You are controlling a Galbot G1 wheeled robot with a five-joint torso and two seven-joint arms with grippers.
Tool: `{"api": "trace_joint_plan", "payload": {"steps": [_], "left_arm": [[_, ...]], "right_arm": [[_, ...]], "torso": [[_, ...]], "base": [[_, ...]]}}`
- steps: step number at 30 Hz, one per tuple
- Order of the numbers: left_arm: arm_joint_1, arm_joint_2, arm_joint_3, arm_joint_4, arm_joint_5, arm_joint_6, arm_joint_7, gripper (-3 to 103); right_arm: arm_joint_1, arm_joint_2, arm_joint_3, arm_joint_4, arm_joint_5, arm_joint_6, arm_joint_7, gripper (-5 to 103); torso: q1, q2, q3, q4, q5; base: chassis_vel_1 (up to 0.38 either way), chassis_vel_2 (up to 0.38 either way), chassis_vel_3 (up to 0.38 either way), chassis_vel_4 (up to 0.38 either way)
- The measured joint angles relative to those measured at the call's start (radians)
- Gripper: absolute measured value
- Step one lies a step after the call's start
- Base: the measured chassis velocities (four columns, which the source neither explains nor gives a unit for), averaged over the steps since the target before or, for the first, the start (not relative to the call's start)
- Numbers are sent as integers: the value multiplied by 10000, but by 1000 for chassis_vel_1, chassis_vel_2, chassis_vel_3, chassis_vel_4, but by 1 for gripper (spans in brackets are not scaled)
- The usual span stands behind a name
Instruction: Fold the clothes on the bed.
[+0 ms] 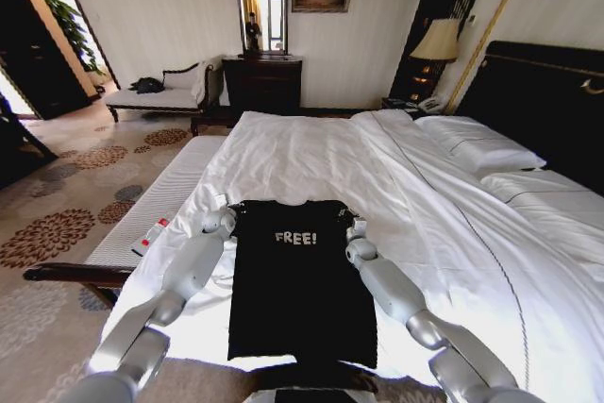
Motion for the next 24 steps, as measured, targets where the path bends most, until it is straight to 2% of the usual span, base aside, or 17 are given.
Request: {"api": "trace_joint_plan", "payload": {"steps": [1,2,3,4,7,8,10,11,12,13,14,17,18,21,22,23,24], "left_arm": [[125,86,-95,-215,-85,-4,-60,16],[371,238,-311,-629,-235,9,-148,28],[653,415,-583,-1095,-366,67,-223,32],[653,415,-583,-1095,-366,67,-223,32],[1709,939,-1596,-2732,-616,226,-322,43],[1709,939,-1596,-2732,-616,226,-322,43],[2510,1255,-2457,-3792,-802,306,-416,55],[3111,1427,-3003,-4363,-861,356,-457,60],[3111,1427,-3003,-4363,-861,356,-457,60],[3745,1584,-3505,-4865,-887,395,-496,66],[4434,1733,-3978,-5387,-910,415,-509,66],[6501,1937,-5425,-6762,-733,416,-604,81],[6501,1937,-5425,-6762,-733,416,-604,81],[7910,1657,-6700,-7781,-773,394,-546,97],[7910,1657,-6700,-7781,-773,394,-546,97],[8192,1531,-7008,-8081,-890,392,-498,97],[8456,1403,-7282,-8384,-991,391,-407,99]], "right_arm": [[-55,-137,107,205,94,-23,16,11],[-145,-342,258,483,205,-24,25,16],[-287,-577,439,824,348,-25,42,21],[-287,-577,439,824,348,-25,42,21],[-1012,-1290,1156,2165,931,-114,211,32],[-1012,-1290,1156,2165,931,-114,211,32],[-1937,-1713,1894,3217,1509,-301,451,43],[-2440,-1921,2225,3683,1982,-443,661,48],[-2440,-1921,2225,3683,1982,-443,661,48],[-2747,-2030,2407,3986,2419,-581,808,54],[-2979,-2098,2543,4206,2843,-723,915,54],[-3418,-2084,2784,4550,4209,-1191,1121,70],[-3418,-2084,2784,4550,4209,-1191,1121,70],[-3623,-1618,3181,4851,5989,-1984,1457,86],[-3623,-1618,3181,4851,5989,-1984,1457,86],[-3636,-1404,3285,4890,6429,-2188,1558,86],[-3623,-1181,3349,4908,6769,-2359,1656,91]], "torso": [[0,0,-1,-1,0],[0,1,-1,-3,0],[1,0,-1,-3,-1],[1,0,-1,-3,-1],[0,1,-1,-2,-2],[0,1,-1,-2,-2],[-2,2,-3,-2,3],[-3,2,-3,-17,0],[-3,2,-3,-17,0],[-3,3,-4,-19,-4],[-4,3,-4,-10,-4],[-5,3,-4,1,1],[-5,3,-4,1,1],[-4,3,-2,3,-2],[-4,3,-2,3,-2],[-4,3,-3,1,-3],[-5,4,-3,-2,-4]], "base": [[0,0,0,0],[0,0,0,0],[0,0,0,0],[0,0,0,0],[0,0,0,0],[0,0,0,0],[0,0,0,0],[0,0,0,0],[0,0,0,0],[0,0,0,0],[0,0,0,0],[0,0,0,0],[0,0,0,0],[0,0,0,0],[0,0,0,0],[0,0,0,0],[0,0,0,0]]}}
